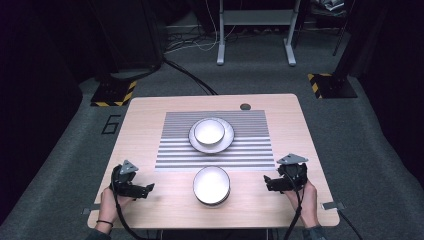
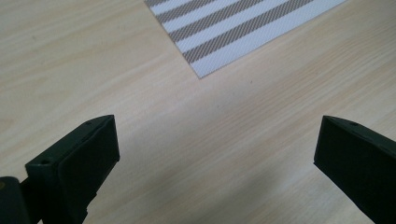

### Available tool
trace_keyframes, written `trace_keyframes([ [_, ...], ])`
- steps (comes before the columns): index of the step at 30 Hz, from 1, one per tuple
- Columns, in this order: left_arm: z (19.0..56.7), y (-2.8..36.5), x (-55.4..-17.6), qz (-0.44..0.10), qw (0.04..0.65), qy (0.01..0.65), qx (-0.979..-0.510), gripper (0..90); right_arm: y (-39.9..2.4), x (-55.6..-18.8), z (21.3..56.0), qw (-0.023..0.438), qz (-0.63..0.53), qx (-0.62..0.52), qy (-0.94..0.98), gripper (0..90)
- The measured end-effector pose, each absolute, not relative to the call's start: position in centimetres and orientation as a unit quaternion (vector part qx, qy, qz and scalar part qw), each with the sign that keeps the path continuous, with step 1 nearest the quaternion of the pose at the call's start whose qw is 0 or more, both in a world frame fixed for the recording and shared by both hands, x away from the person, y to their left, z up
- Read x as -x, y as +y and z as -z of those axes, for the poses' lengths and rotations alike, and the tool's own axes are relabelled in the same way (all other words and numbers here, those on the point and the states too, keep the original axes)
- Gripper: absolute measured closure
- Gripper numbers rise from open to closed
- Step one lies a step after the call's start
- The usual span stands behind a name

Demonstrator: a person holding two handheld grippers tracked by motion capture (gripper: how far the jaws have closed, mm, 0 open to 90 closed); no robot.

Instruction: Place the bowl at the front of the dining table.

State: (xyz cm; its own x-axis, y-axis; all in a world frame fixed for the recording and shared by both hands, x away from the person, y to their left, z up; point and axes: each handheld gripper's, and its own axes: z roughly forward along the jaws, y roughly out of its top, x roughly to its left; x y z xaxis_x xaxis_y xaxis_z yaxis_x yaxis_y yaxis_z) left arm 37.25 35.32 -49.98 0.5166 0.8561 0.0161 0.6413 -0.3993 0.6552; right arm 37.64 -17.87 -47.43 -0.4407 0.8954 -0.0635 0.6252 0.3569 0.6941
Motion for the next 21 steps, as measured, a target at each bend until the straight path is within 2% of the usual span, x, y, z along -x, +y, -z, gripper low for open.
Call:
trace_keyframes([
  [13,52.6,35.8,-36.7,-0.178,0.306,0.473,-0.807,0.0,-23.0,-36.7,51.9,0.213,-0.278,-0.533,0.77,4.3],
  [21,53.1,35.9,-36.6,-0.202,0.329,0.489,-0.782,0.0,-24.7,-36.3,52.9,0.222,-0.322,-0.525,0.757,3.5],
])
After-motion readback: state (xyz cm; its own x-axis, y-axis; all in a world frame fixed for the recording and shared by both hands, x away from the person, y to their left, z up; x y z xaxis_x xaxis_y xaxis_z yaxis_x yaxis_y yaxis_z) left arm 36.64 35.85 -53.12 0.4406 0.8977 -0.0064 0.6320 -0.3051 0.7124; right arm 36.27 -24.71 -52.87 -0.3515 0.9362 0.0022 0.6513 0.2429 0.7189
